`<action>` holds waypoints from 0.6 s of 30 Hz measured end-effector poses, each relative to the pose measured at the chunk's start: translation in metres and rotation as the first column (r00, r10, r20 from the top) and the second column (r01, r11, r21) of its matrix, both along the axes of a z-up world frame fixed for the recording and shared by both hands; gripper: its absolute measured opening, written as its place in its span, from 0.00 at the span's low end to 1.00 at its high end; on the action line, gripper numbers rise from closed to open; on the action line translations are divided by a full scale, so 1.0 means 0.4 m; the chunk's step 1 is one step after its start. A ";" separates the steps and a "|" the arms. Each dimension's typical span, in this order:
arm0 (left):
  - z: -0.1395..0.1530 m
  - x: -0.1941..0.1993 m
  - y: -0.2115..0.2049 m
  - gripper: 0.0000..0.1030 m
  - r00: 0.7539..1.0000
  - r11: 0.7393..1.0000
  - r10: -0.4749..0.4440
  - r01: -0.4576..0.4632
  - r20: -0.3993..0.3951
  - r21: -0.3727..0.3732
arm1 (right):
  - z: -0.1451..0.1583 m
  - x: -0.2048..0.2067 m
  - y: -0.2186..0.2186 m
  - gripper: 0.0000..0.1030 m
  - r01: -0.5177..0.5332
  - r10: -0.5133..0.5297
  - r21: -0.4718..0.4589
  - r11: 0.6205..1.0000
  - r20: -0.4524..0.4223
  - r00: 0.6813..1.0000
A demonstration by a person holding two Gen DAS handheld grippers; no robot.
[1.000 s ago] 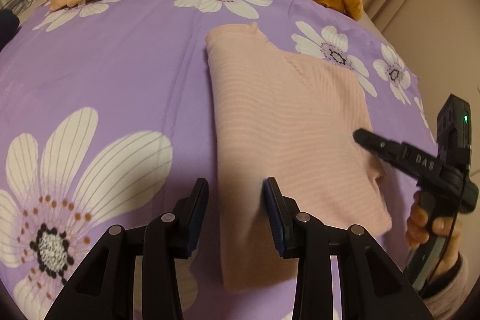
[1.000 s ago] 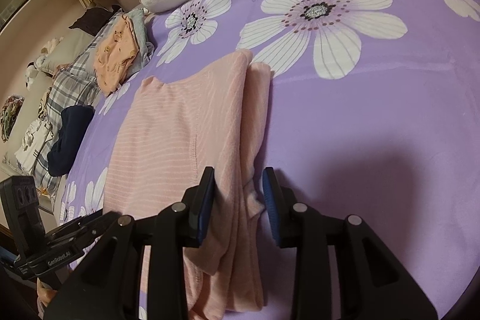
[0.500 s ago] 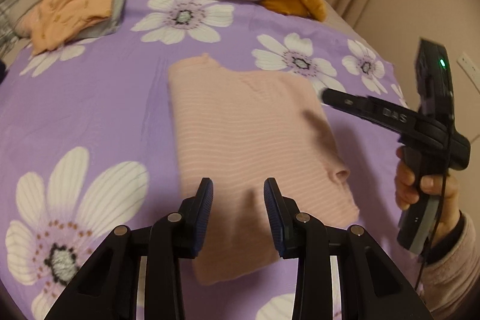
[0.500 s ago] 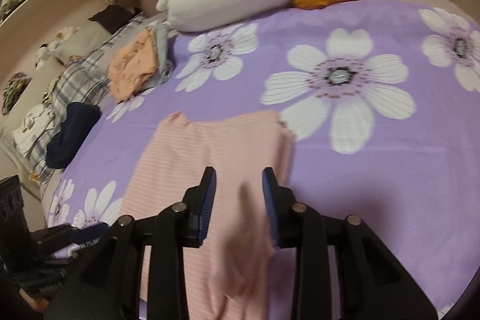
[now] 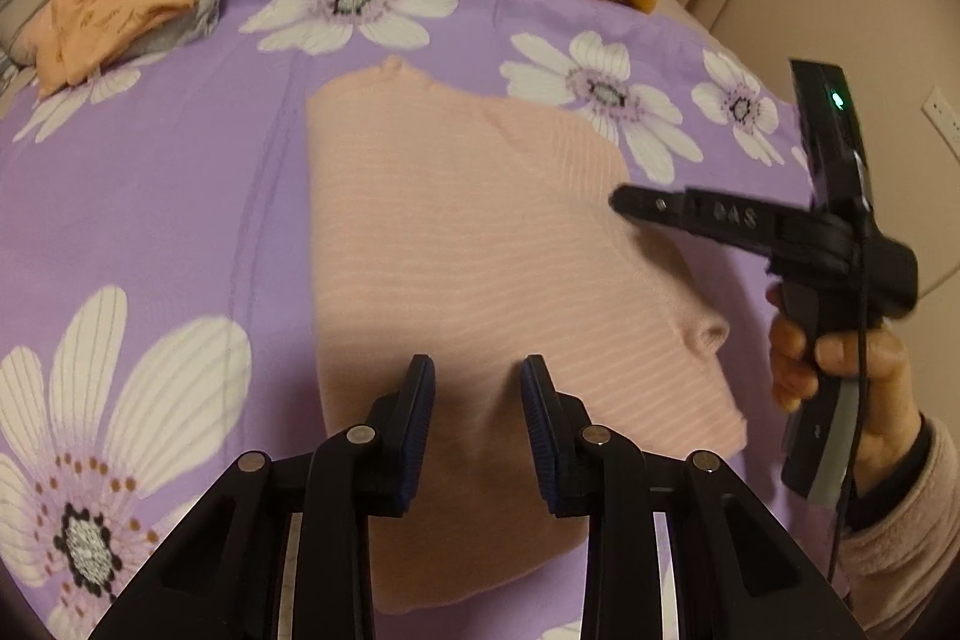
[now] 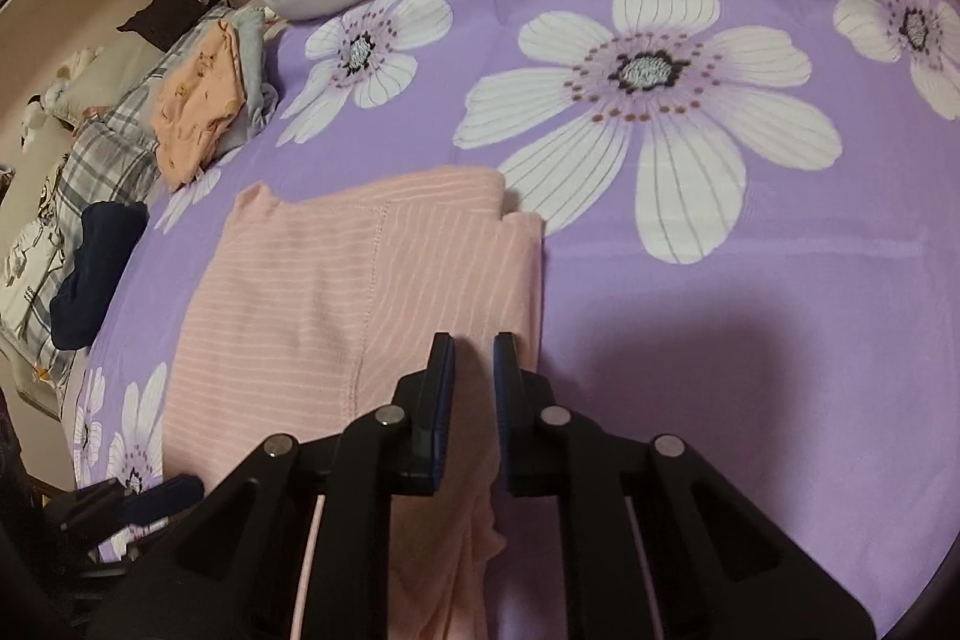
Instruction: Fold small clothes
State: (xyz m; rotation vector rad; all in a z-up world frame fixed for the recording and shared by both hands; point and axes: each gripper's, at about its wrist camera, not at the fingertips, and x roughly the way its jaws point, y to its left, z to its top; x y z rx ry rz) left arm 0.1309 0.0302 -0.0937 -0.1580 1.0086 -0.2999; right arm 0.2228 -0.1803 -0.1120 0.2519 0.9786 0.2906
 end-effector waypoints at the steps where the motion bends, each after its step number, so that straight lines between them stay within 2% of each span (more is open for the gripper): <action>1: 0.008 0.005 0.001 0.30 1.000 1.000 0.008 -0.008 0.012 0.004 | 0.020 -0.020 0.006 0.18 -0.026 0.026 0.010 1.000 0.029 0.999; 5: 0.027 0.037 0.007 0.30 0.998 0.999 0.038 -0.039 0.044 0.012 | 0.059 -0.087 0.028 0.18 -0.131 0.127 0.042 0.990 0.092 0.988; 9: 0.002 0.067 0.009 0.30 0.998 0.998 0.055 -0.056 0.023 0.028 | 0.032 -0.126 0.048 0.17 -0.188 0.189 -0.022 0.982 0.057 0.980; 10: -0.006 0.070 0.007 0.30 0.998 0.998 0.054 -0.055 0.018 0.038 | 0.018 -0.129 0.048 0.17 -0.186 0.188 -0.045 0.982 0.040 0.981; 11: -0.012 0.071 0.006 0.30 0.999 0.998 0.052 -0.053 0.015 0.045 | 0.001 -0.129 0.045 0.11 -0.180 0.182 -0.065 0.981 0.018 0.983; 13: -0.022 0.070 0.001 0.30 0.999 0.997 0.045 -0.046 0.014 0.060 | -0.020 -0.134 0.032 0.10 -0.169 0.169 -0.049 0.984 0.006 0.986; 18: -0.013 0.048 0.004 0.30 0.999 0.998 0.039 -0.039 0.014 0.058 | -0.013 -0.150 0.027 0.11 -0.154 0.155 -0.056 0.986 0.005 0.988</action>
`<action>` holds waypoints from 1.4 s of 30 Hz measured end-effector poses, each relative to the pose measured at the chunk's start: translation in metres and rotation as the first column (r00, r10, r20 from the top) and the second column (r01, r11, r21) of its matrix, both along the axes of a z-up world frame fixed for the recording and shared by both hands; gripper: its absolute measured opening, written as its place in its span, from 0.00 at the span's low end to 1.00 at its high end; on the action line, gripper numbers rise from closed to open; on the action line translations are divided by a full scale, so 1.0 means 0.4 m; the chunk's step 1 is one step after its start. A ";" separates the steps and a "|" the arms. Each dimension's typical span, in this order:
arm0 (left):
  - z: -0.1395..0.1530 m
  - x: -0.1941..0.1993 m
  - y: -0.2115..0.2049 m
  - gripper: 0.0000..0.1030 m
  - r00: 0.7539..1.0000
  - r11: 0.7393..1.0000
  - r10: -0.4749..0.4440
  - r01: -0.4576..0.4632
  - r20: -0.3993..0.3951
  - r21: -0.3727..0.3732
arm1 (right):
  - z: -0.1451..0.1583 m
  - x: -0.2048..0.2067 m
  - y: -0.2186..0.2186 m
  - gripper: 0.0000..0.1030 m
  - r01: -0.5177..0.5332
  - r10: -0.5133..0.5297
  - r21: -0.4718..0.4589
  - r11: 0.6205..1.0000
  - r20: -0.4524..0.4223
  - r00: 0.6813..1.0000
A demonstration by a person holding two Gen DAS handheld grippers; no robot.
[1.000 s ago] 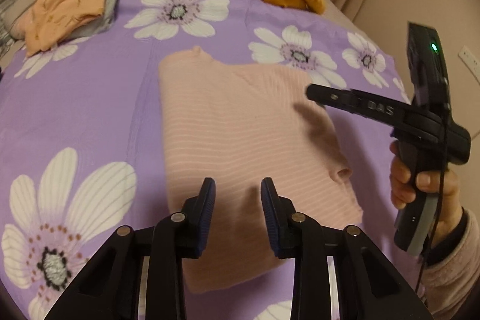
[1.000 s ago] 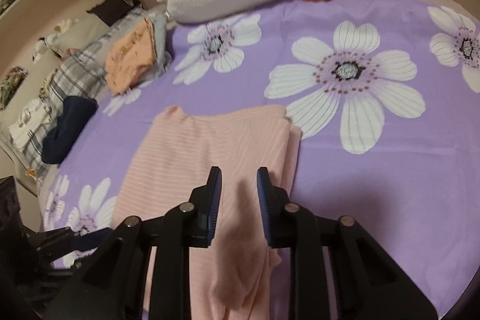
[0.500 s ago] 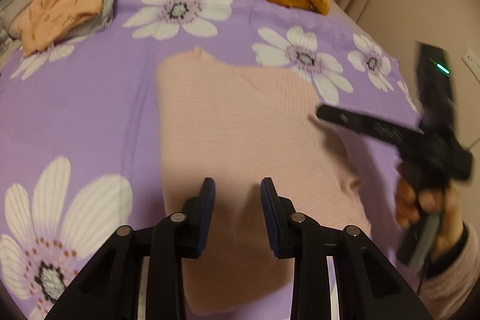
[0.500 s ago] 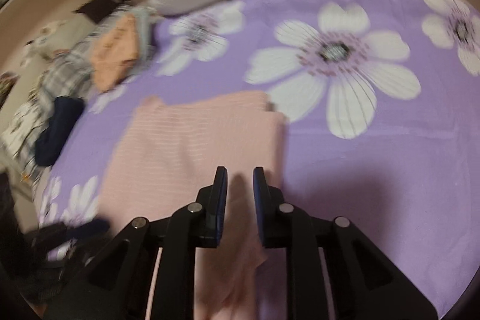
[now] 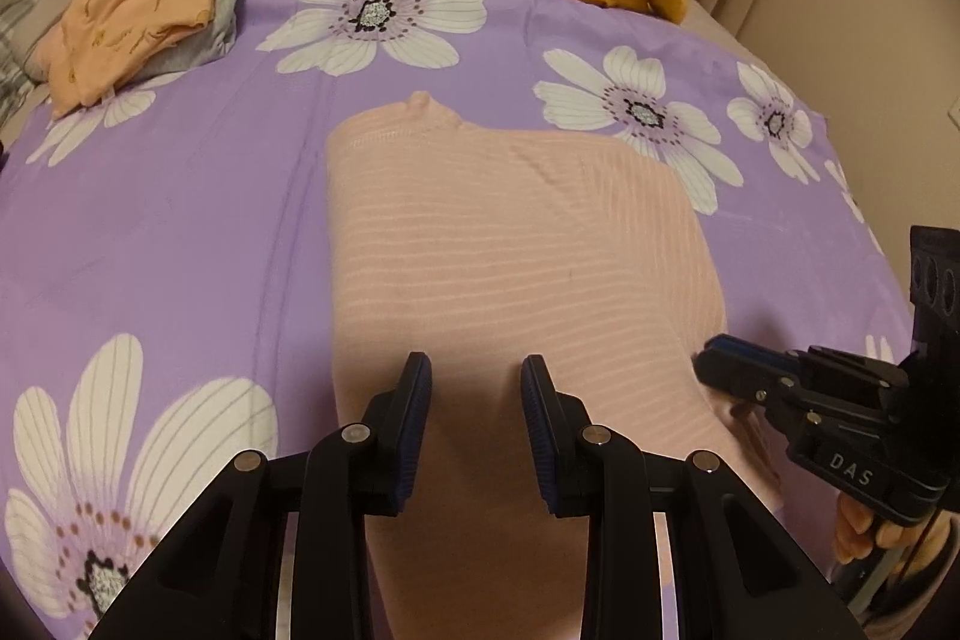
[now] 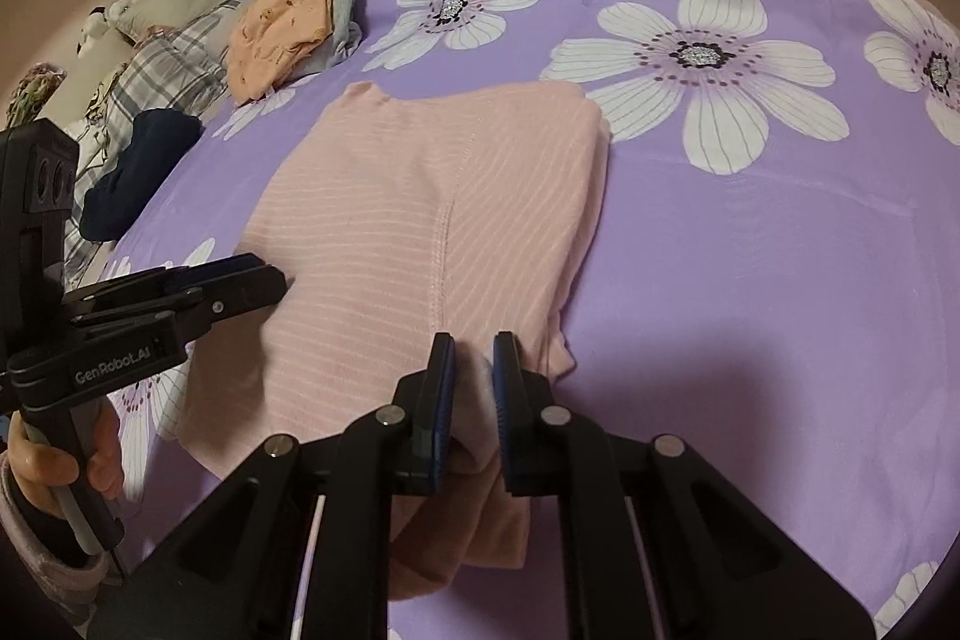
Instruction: Fold small clothes
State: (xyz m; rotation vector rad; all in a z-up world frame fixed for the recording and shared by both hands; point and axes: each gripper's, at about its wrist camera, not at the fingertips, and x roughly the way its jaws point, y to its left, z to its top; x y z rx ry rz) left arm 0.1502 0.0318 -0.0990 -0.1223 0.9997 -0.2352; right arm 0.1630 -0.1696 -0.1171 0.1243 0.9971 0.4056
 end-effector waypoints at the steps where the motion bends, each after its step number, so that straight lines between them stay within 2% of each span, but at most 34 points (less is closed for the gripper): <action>1: 0.001 -0.006 -0.001 0.30 1.000 1.000 -0.003 0.003 -0.001 0.000 | 0.004 -0.005 0.000 0.12 0.002 -0.002 0.002 1.000 0.001 1.000; 3: 0.004 -0.026 -0.004 0.30 1.000 1.000 -0.010 0.010 -0.002 0.001 | 0.017 -0.019 0.000 0.18 -0.001 0.001 0.019 1.000 0.008 1.000; 9: 0.001 -0.099 -0.019 0.30 0.999 0.999 -0.041 0.041 -0.003 0.019 | 0.035 -0.078 0.003 0.18 -0.039 0.036 0.062 0.997 0.052 0.998; 16: -0.029 -0.126 -0.031 0.30 0.999 0.998 -0.041 0.042 -0.026 0.038 | -0.011 -0.094 0.006 0.17 -0.025 0.025 0.003 1.000 -0.001 1.000; 42: -0.028 -0.187 -0.030 0.30 0.999 0.999 -0.022 0.023 -0.041 0.037 | -0.015 -0.134 -0.013 0.17 -0.005 0.004 -0.011 1.000 -0.024 1.000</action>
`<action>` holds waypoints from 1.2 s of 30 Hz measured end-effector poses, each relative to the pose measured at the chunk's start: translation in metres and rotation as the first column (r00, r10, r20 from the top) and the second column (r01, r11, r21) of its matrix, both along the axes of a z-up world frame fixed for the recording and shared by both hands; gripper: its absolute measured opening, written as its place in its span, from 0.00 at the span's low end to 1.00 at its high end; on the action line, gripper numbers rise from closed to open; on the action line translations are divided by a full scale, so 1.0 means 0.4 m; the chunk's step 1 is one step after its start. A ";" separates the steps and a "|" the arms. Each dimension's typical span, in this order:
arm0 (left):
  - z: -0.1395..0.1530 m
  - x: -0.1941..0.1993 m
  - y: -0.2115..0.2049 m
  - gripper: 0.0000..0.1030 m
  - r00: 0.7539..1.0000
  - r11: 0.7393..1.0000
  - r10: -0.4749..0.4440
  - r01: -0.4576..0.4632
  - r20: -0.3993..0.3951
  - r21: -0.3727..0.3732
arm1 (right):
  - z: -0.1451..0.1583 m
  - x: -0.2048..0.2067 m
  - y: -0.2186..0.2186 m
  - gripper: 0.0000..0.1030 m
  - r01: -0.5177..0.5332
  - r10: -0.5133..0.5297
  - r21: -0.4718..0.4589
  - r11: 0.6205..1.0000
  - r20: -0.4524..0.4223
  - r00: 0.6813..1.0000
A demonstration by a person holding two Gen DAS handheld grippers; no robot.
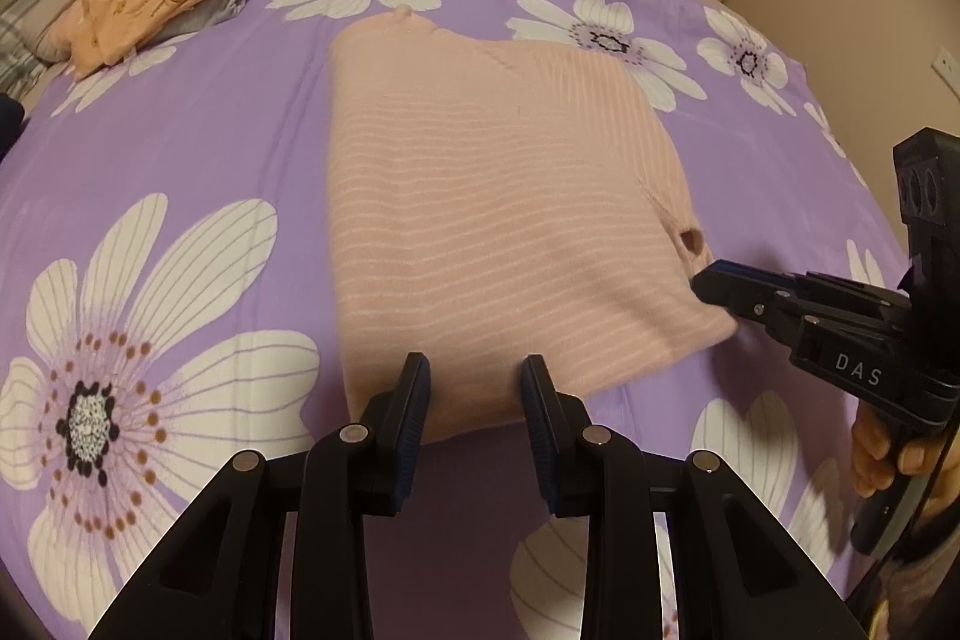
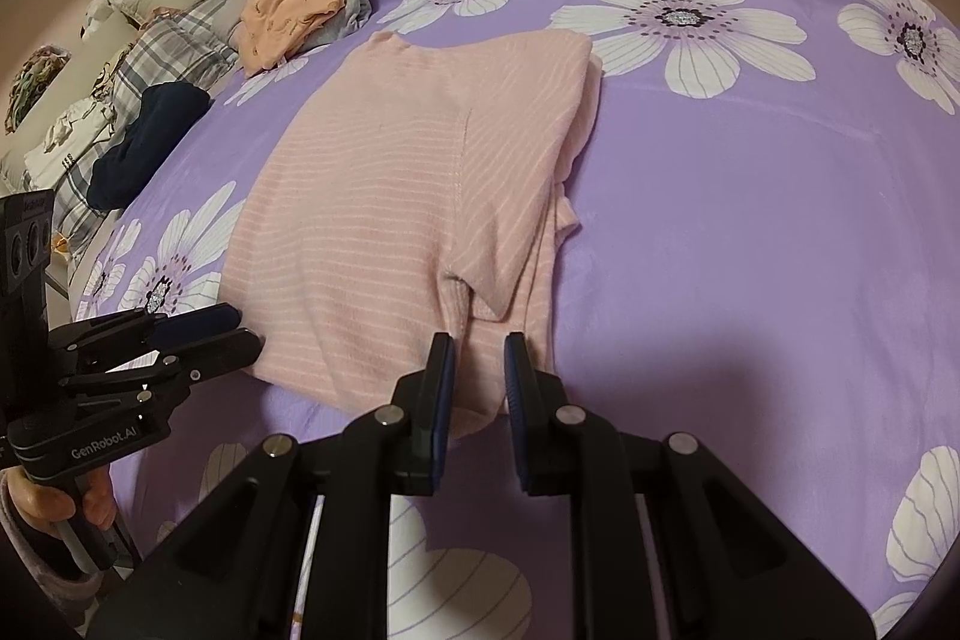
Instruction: Fold small clothes
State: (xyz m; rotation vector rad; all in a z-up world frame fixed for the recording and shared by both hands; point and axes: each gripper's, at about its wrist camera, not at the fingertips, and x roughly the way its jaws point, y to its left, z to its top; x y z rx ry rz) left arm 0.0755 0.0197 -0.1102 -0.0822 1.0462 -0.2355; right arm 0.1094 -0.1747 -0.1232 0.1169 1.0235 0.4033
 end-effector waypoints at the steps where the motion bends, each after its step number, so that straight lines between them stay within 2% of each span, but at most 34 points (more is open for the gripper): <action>1: 0.000 -0.002 0.001 0.30 1.000 1.000 0.001 -0.001 -0.001 0.001 | 0.000 -0.002 -0.001 0.17 0.000 0.000 -0.001 1.000 0.000 1.000; 36: 0.000 -0.024 0.007 0.30 1.000 1.000 0.006 -0.006 -0.009 0.010 | 0.001 -0.012 -0.006 0.15 0.005 -0.005 -0.015 1.000 -0.010 1.000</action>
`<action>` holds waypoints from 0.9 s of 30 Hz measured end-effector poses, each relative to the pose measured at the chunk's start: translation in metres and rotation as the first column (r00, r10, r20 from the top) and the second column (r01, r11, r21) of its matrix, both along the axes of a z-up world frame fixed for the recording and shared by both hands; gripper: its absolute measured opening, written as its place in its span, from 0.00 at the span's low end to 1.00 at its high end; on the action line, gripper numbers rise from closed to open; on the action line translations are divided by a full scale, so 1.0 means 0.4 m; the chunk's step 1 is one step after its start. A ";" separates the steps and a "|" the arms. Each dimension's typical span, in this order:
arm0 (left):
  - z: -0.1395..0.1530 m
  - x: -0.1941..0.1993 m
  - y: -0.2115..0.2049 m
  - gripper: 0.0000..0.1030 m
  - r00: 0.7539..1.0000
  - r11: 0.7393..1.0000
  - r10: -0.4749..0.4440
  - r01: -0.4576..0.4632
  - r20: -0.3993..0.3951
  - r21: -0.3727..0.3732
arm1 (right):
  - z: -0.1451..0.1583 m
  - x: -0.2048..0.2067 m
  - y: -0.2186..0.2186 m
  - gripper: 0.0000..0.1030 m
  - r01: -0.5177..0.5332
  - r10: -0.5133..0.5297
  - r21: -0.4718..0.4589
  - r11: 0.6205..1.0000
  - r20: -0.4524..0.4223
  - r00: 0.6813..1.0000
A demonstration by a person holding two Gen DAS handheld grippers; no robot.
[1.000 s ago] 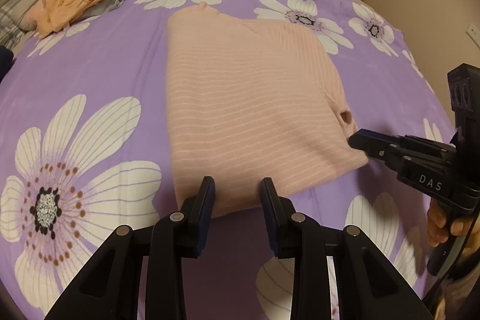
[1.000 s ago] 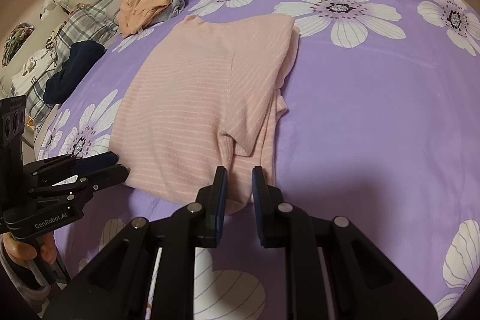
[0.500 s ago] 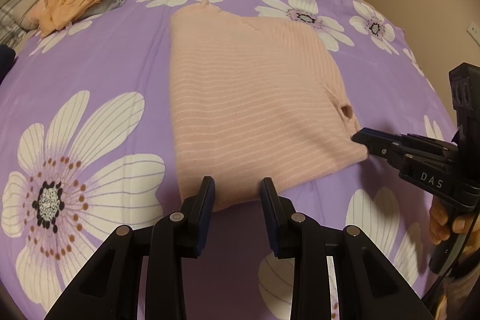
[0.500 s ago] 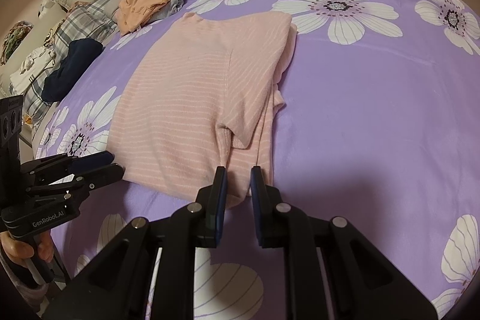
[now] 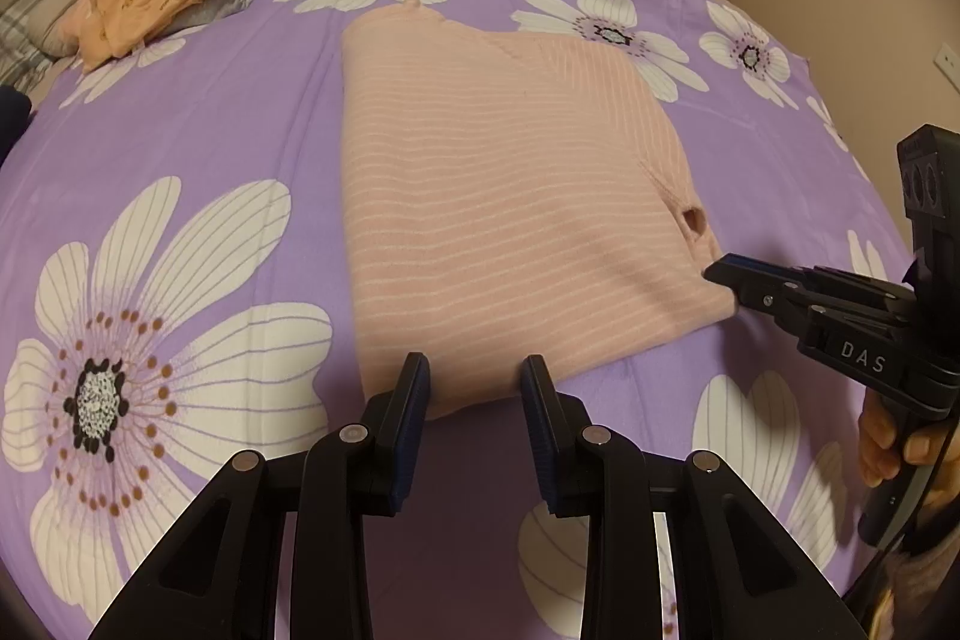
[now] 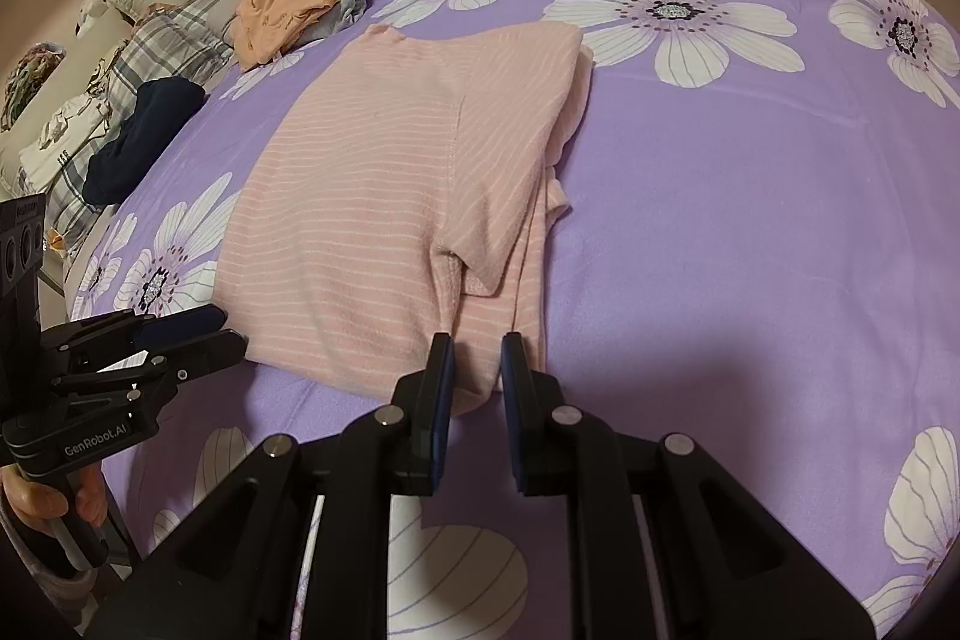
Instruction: Fold small clothes
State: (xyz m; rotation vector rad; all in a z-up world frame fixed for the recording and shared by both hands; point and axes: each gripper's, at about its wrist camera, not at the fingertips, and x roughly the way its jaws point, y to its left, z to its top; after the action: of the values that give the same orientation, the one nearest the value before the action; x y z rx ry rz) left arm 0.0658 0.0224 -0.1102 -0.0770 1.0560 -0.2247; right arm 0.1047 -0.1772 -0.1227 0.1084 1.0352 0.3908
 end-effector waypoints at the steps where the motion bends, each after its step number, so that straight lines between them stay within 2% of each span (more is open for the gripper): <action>1: 0.000 0.000 0.000 0.30 1.000 1.000 0.000 0.000 0.000 0.000 | 0.000 0.000 0.000 0.15 0.000 0.000 0.000 1.000 0.000 1.000; 27: -0.008 -0.010 0.005 0.30 1.000 1.000 0.000 0.000 -0.001 0.004 | 0.000 0.001 -0.003 0.15 0.000 0.000 0.002 1.000 0.000 1.000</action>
State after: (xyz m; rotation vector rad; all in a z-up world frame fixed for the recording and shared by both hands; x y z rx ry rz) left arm 0.0616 0.0243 -0.1133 -0.0739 1.0578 -0.2227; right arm 0.1049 -0.1783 -0.1226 0.1097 1.0354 0.3920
